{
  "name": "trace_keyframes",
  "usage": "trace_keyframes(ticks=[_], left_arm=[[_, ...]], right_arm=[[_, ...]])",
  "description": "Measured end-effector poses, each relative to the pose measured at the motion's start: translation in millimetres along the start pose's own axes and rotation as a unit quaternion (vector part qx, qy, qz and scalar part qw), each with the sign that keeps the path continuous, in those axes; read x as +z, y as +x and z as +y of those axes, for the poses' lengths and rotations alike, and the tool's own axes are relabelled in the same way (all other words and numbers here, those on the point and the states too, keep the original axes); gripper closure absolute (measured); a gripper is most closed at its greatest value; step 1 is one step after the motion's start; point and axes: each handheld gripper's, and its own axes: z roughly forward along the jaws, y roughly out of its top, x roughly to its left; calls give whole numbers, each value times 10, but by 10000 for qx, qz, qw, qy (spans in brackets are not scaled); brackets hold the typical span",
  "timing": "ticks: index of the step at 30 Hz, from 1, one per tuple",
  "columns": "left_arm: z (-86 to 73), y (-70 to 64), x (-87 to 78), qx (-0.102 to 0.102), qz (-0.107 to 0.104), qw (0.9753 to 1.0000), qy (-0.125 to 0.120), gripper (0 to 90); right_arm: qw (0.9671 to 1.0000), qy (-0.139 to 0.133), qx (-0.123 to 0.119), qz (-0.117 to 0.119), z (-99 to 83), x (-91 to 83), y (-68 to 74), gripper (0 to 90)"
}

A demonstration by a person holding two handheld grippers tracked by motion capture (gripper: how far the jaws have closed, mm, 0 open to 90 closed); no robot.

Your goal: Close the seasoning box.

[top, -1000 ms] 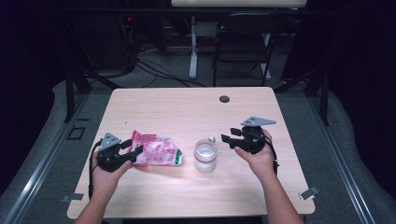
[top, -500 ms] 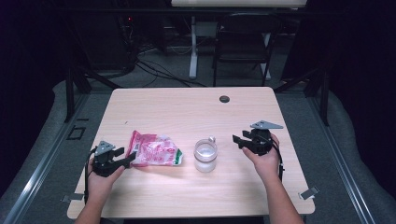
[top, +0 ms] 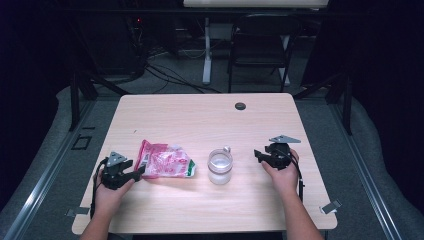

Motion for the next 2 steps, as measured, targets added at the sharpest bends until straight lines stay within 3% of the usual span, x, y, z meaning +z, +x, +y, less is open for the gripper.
trace_keyframes(ticks=[2], left_arm=[[6,5,-4,-49,-69,10000,-41,414]], right_arm=[[10000,-11,-77,-44,5,-3,22,491]])
